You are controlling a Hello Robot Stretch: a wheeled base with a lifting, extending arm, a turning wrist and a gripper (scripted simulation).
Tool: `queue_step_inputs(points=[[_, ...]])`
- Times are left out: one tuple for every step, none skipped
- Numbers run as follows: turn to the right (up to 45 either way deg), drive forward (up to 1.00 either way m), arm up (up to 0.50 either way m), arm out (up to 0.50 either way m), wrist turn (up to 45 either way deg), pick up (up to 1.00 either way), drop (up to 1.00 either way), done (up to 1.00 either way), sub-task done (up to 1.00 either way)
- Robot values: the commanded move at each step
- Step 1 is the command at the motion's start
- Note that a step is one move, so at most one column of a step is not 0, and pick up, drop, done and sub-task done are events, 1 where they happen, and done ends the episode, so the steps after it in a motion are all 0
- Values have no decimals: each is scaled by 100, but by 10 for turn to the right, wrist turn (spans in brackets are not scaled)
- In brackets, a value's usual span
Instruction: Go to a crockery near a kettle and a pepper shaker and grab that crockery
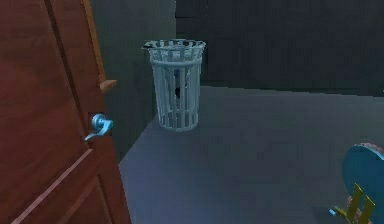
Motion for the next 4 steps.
queue_step_inputs(points=[[-90, 0, 0, 0, 0, 0, 0, 0, 0], [30, 0, 0, 0, 0, 0, 0, 0, 0], [-30, 0, 0, 0, 0, 0, 0, 0, 0], [0, 35, 0, 0, 0, 0, 0, 0, 0]])
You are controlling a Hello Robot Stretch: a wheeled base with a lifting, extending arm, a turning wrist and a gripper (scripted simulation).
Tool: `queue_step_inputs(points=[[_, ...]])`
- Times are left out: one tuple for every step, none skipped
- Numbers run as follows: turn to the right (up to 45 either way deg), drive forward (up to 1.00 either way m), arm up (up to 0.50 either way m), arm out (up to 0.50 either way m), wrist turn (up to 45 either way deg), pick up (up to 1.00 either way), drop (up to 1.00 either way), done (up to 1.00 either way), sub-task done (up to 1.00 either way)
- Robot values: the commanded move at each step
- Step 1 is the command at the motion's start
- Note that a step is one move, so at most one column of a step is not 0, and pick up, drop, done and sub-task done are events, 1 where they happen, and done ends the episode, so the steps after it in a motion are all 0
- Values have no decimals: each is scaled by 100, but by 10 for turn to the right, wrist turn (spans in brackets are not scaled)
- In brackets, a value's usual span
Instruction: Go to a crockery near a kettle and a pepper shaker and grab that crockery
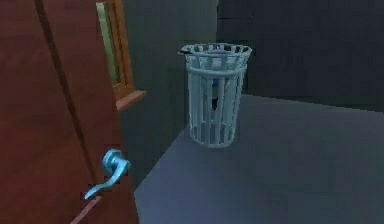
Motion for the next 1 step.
queue_step_inputs(points=[[390, 0, 0, 0, 0, 0, 0, 0, 0]])
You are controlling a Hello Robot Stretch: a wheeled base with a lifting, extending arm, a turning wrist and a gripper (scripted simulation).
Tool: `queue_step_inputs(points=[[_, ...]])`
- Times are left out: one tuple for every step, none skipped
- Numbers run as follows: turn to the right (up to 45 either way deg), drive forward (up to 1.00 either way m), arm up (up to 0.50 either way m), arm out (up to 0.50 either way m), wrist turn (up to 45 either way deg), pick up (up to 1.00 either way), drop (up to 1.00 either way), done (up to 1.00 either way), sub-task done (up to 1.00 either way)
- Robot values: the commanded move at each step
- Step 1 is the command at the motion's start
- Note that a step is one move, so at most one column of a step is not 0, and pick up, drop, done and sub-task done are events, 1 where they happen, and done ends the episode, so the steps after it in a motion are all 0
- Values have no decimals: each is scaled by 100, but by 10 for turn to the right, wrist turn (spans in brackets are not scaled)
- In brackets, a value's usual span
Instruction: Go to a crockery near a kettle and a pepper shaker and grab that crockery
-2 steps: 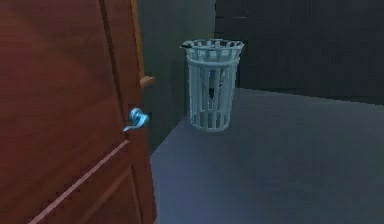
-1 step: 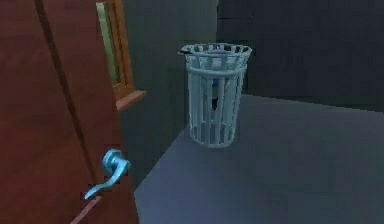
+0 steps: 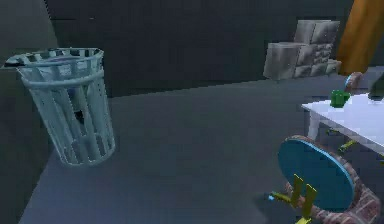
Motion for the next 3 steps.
queue_step_inputs(points=[[0, 100, 0, 0, 0, 0, 0, 0, 0], [90, 0, 0, 0, 0, 0, 0, 0, 0], [0, 15, 0, 0, 0, 0, 0, 0, 0]])
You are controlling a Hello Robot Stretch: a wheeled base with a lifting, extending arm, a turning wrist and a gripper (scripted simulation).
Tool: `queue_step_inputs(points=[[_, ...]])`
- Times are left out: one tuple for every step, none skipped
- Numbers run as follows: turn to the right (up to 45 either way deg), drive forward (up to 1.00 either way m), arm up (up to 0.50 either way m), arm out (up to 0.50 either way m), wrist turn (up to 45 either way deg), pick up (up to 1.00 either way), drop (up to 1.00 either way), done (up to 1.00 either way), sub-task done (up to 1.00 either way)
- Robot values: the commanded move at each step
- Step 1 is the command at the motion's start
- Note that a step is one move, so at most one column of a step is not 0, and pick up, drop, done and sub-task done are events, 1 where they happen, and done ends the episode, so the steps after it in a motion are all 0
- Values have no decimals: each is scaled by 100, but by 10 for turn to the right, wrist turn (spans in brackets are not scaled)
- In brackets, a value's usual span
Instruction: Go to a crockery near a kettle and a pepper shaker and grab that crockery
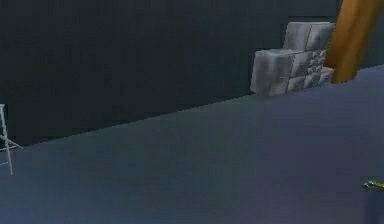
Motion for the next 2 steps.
queue_step_inputs(points=[[150, 0, 0, 0, 0, 0, 0, 0, 0], [30, 0, 0, 0, 0, 0, 0, 0, 0]])
